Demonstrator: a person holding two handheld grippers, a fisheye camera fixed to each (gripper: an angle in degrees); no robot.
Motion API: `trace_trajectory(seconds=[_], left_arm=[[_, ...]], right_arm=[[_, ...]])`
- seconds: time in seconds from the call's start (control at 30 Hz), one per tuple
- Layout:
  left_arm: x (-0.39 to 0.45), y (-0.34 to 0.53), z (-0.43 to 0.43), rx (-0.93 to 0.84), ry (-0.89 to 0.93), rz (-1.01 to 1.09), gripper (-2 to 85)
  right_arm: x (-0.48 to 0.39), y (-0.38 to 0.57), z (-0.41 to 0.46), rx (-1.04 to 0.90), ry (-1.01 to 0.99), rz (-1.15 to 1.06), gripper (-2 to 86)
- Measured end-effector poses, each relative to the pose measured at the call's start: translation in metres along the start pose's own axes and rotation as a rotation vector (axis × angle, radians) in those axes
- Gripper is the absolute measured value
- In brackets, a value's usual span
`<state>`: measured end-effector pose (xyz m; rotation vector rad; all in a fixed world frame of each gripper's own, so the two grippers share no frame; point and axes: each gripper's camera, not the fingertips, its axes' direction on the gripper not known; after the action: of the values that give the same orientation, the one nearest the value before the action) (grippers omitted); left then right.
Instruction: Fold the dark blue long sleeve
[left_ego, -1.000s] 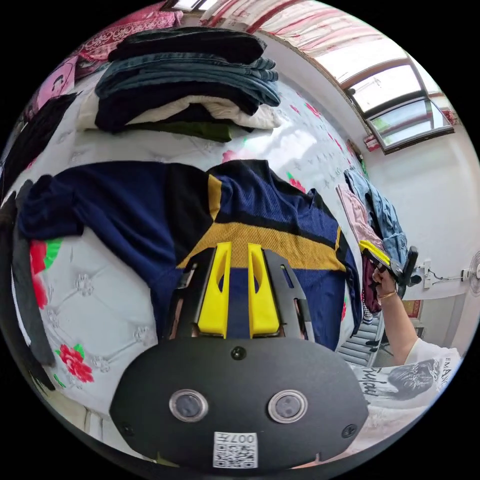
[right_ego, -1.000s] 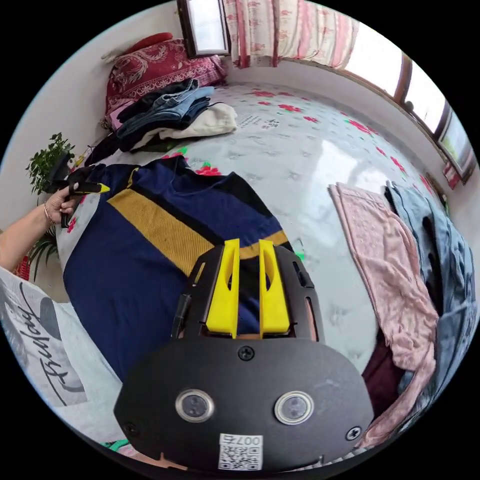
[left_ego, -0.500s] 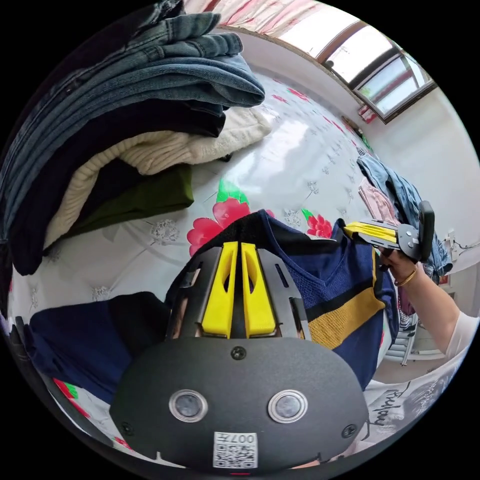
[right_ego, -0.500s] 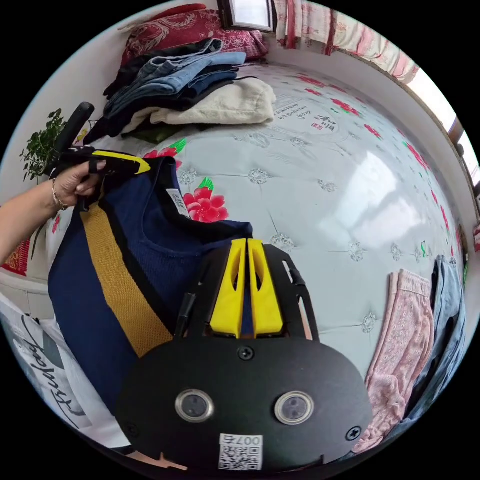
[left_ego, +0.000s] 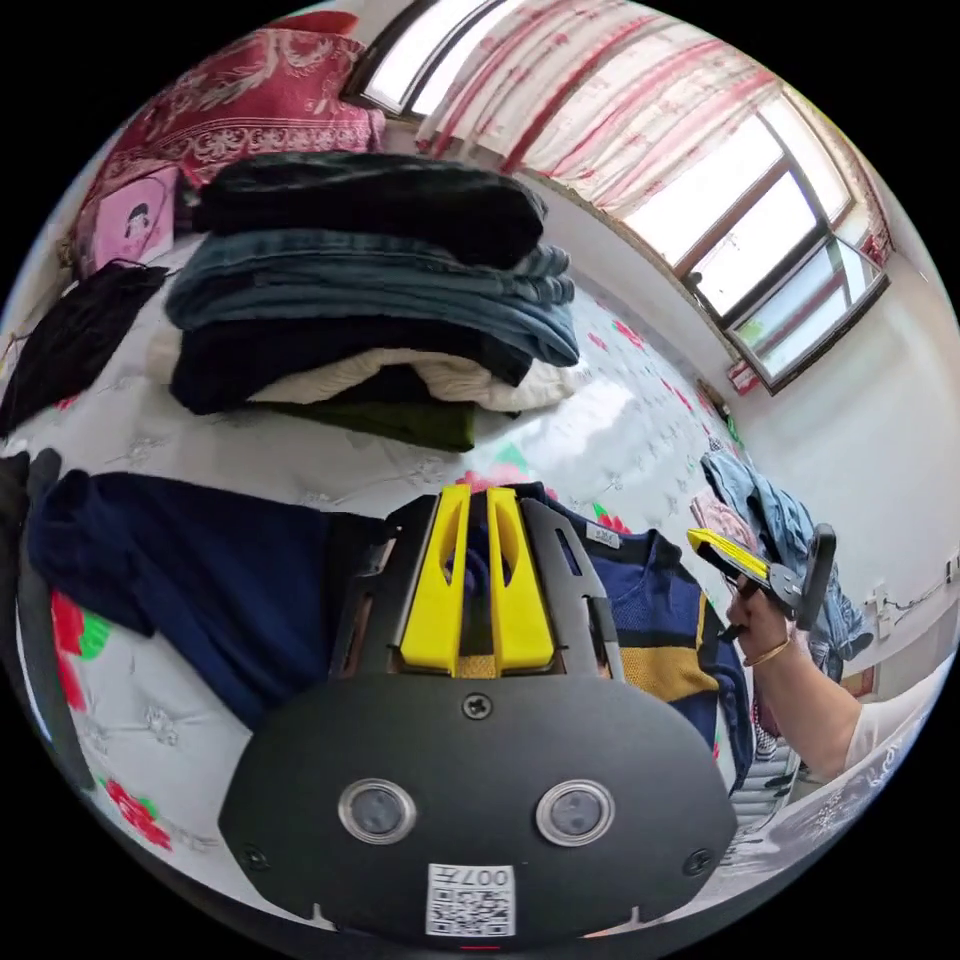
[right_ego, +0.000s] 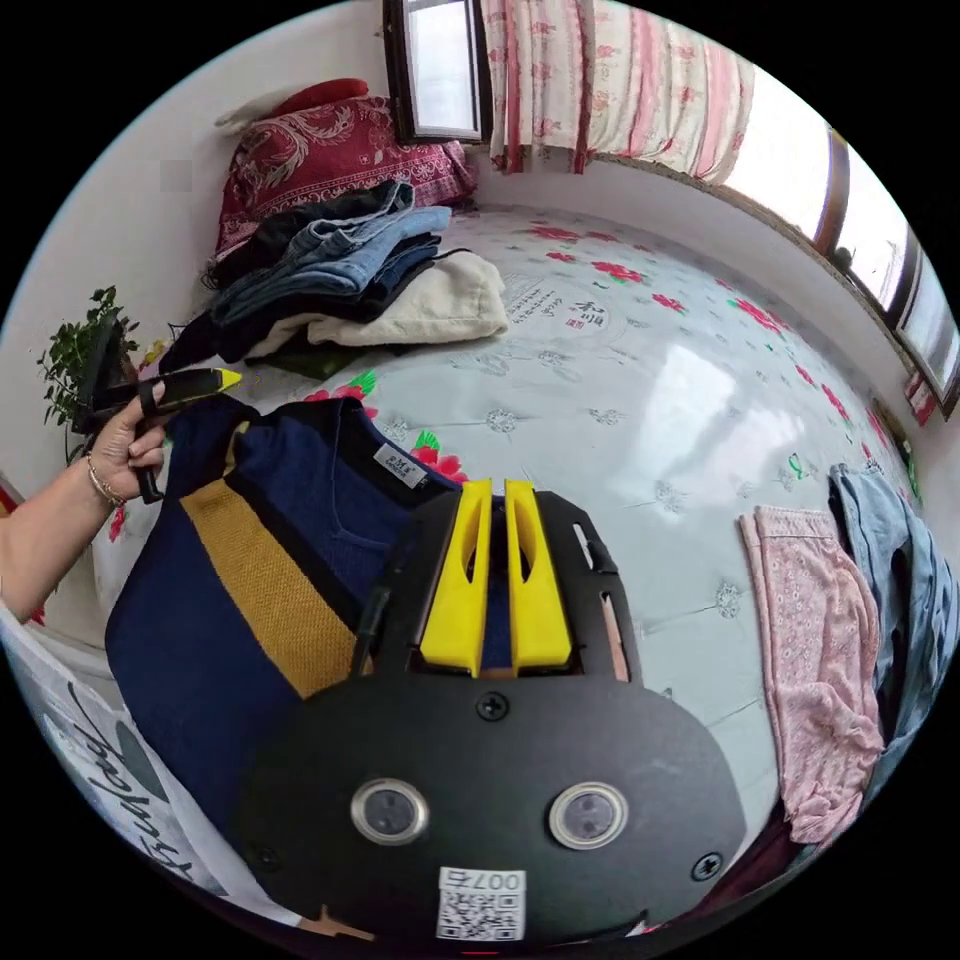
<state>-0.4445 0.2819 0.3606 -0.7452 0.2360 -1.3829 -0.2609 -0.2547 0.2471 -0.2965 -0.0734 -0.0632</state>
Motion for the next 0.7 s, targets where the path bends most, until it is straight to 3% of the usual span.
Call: trace_trajectory(seconds=[0.13, 0.27, 0.43, 0.53, 0.7], left_arm=[[-0.111, 0.035, -0.103, 0.19, -0.276, -0.338, 4.4], [-0.194, 0.03, -0.128, 0.144, -0.207, -0.553, 7.9], [-0.203, -0.001, -0.093, -0.003, -0.233, -0.527, 9.7], [-0.192, -0.009, -0.093, -0.016, -0.369, -0.532, 2.0], [-0.171, -0.013, -0.152, 0.122, -0.16, -0.443, -0.3]], right_arm=[[-0.027, 0.032, -0.032, 0.005, -0.075, -0.01, 0.0], [-0.056, 0.064, -0.06, -0.025, -0.106, -0.043, 0.0], [-0.073, 0.076, -0.081, -0.063, -0.109, -0.067, -0.1], [-0.079, 0.075, -0.095, -0.064, -0.096, -0.066, -0.1], [-0.089, 0.081, -0.125, -0.038, -0.054, -0.072, -0.2]])
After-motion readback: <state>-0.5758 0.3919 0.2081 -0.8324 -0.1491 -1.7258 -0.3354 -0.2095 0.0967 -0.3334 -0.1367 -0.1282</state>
